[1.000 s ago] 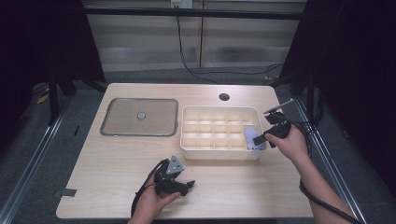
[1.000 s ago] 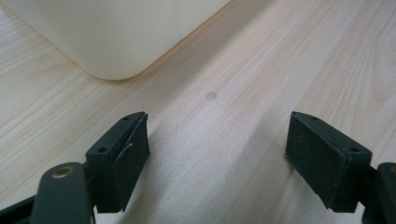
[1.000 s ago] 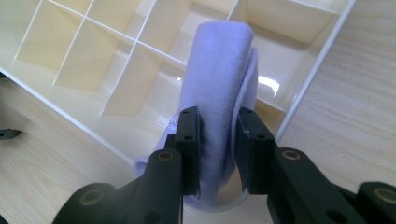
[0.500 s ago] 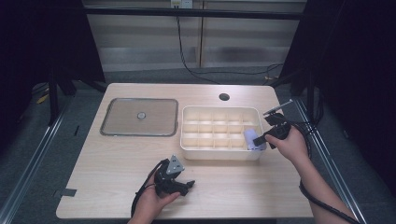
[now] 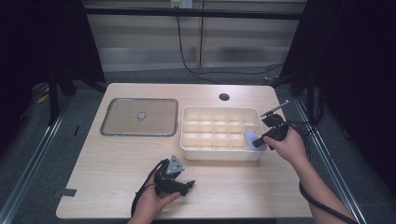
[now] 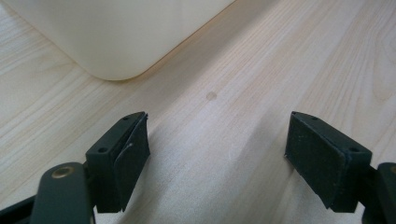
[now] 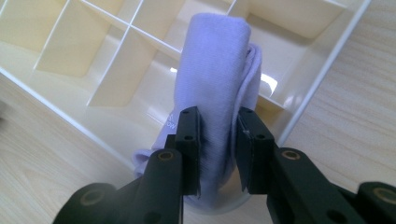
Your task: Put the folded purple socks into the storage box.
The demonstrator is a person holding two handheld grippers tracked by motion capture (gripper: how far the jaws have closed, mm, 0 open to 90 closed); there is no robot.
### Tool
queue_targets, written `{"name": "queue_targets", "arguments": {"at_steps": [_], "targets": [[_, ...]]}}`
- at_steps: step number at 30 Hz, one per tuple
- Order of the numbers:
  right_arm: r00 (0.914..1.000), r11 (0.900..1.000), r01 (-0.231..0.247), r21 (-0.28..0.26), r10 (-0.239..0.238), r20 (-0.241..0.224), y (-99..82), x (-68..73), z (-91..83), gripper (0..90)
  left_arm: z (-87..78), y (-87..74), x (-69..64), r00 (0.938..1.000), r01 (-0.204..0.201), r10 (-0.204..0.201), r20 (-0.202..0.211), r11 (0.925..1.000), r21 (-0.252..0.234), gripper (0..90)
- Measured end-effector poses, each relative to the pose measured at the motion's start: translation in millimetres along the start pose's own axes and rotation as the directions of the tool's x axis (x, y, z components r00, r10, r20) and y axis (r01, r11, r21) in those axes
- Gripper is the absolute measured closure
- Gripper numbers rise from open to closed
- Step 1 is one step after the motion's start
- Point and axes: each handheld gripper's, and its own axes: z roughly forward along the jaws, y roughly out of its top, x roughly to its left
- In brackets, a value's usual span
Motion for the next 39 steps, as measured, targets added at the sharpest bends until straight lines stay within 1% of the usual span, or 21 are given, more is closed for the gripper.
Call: {"name": "queue_targets", "arguments": {"at_steps": [4,6,8,15,19,23,34,39], "targets": [[0.9999,0.9999,0.006,0.011,-0.006,0.014,-0.1,1.3,1.8,73.1,0.0,0.0,0.0,1.0,0.0,0.0,0.0,1.0,0.0,21.1],[0.9992,0.9992,0.023,0.031,-0.024,0.033,0.0,3.4,4.7,73.2,0.0,0.0,0.0,1.0,0.0,0.0,0.0,1.0,0.0,21.1],[0.9983,0.9986,0.033,0.041,-0.035,0.047,0.3,5.2,7.2,73.2,-0.1,0.0,0.1,1.0,-0.002,0.002,-0.001,1.0,0.001,21.1],[0.9981,0.9983,0.037,0.045,-0.039,0.048,0.1,5.7,9.6,73.2,-0.1,0.0,0.2,1.0,-0.003,0.003,-0.001,1.0,0.002,21.1],[0.9975,0.9977,0.039,0.055,-0.042,0.057,0.5,6.9,11.3,73.2,-0.3,0.1,0.1,1.0,-0.003,0.003,0.0,1.0,0.003,21.1],[0.9966,0.9976,0.043,0.055,-0.047,0.067,0.2,7.2,12.8,73.3,-0.1,0.0,0.1,1.0,-0.002,0.002,0.0,1.0,0.002,21.1],[0.9958,0.997,0.044,0.063,-0.049,0.077,0.1,8.5,17.1,73.3,0.0,0.0,0.1,1.0,-0.001,0.001,0.0,1.0,0.0,21.1],[0.9944,0.9962,0.053,0.069,-0.059,0.087,0.3,9.7,17.6,73.1,-0.1,0.0,0.3,1.0,-0.003,0.003,0.001,1.0,0.002,21.1]]}}
